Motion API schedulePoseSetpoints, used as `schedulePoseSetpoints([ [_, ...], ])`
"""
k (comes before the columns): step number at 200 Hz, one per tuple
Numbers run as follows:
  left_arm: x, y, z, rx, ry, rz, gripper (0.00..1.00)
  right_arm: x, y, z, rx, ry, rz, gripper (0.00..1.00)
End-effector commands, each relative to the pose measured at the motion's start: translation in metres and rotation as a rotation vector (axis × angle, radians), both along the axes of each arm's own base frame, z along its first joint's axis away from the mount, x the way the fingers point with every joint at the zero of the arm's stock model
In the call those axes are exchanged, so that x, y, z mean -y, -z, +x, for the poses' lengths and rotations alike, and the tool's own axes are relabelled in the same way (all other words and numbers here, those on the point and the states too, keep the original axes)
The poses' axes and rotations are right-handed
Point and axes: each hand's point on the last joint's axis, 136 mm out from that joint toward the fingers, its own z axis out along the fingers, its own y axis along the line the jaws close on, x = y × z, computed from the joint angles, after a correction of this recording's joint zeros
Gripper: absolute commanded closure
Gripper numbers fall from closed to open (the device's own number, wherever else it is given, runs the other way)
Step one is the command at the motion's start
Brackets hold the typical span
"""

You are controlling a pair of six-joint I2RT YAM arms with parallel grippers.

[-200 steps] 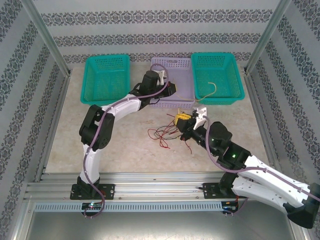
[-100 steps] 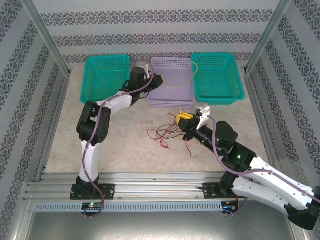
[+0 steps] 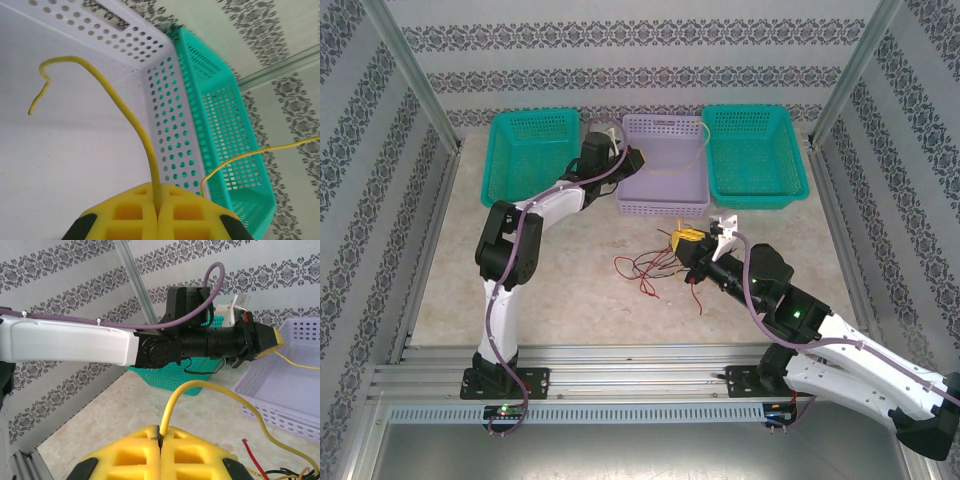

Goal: Untangle the cables

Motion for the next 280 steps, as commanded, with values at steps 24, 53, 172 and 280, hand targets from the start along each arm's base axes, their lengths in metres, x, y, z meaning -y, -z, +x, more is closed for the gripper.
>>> schedulePoseSetpoints([
  [24,0.008,0.028,0.002,-0.048,0.013,0.099,0.84,-0.001,-0.007,-0.002,0.005,-0.02,0.029,1.0],
  [53,0.013,0.016,0.001,-0.02,0.025,0.116,0.63,-0.001,-0.006,-0.002,-0.003,-0.017,0.031,1.0],
  [172,-0.015,-0.139,-0.085,0.204,0.018,-0.002,0.25,0.01,-0.03,0.02,-0.011,0.096,0.028,1.0],
  [280,0.022,-0.042,-0.272,0.2,0.308,0.135,0.24,0.006,-0.053,0.041,-0.129,0.073,0.121,1.0],
])
